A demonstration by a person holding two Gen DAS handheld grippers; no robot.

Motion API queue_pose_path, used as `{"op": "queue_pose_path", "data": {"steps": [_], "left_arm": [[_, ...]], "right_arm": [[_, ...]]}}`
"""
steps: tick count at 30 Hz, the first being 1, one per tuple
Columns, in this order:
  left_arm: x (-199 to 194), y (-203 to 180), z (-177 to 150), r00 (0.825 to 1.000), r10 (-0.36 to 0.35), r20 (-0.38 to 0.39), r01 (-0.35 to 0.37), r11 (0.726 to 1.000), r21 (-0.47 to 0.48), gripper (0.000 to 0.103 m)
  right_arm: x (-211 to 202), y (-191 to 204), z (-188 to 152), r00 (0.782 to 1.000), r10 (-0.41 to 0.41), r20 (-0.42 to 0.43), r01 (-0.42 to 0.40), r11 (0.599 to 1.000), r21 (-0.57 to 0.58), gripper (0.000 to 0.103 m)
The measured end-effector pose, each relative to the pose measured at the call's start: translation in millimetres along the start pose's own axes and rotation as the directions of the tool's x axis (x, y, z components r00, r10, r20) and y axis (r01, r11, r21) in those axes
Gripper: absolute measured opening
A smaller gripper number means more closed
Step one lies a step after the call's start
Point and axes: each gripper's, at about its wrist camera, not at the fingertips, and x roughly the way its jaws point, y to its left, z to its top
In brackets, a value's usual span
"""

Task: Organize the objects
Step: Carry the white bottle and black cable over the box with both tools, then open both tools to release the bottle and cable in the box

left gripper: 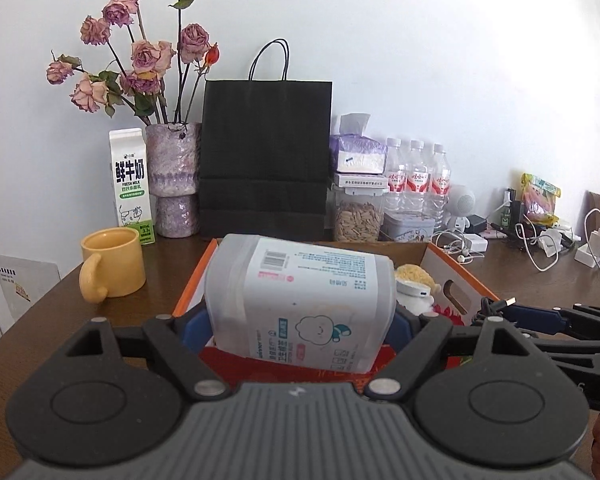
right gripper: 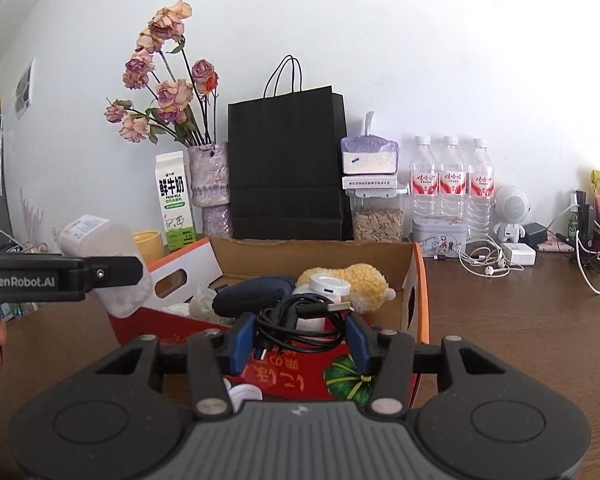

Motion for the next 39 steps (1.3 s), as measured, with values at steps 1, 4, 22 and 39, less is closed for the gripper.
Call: {"op": "queue_pose_path", "data": {"steps": [1, 4, 22, 39], "left_arm": [[1, 1, 3, 1.000, 0.002, 0.007, -0.002, 1.000, 0.000, 0.084], [7, 3, 12, 1.000, 0.007, 0.023, -0.007, 1.000, -0.002, 0.084], [99, 17, 41, 0.998, 0.053, 0.022, -0.052, 0.998, -0.019, 0.084], [118, 19, 29, 0.998, 0.060, -0.003, -0.060, 0.998, 0.004, 0.103]], "right_arm": [[2, 0, 3, 1.000, -0.002, 0.007, 0.002, 1.000, -0.004, 0.047], [9, 0, 16, 1.000, -0.016, 0.024, 0.017, 1.000, -0.015, 0.047], [87, -25, 47, 0.996, -0.086, 0.015, 0.086, 0.996, 0.009, 0.047], [92, -29, 31, 0.998, -0.062, -0.007, 0.062, 0.998, 0.016, 0.103]]}}
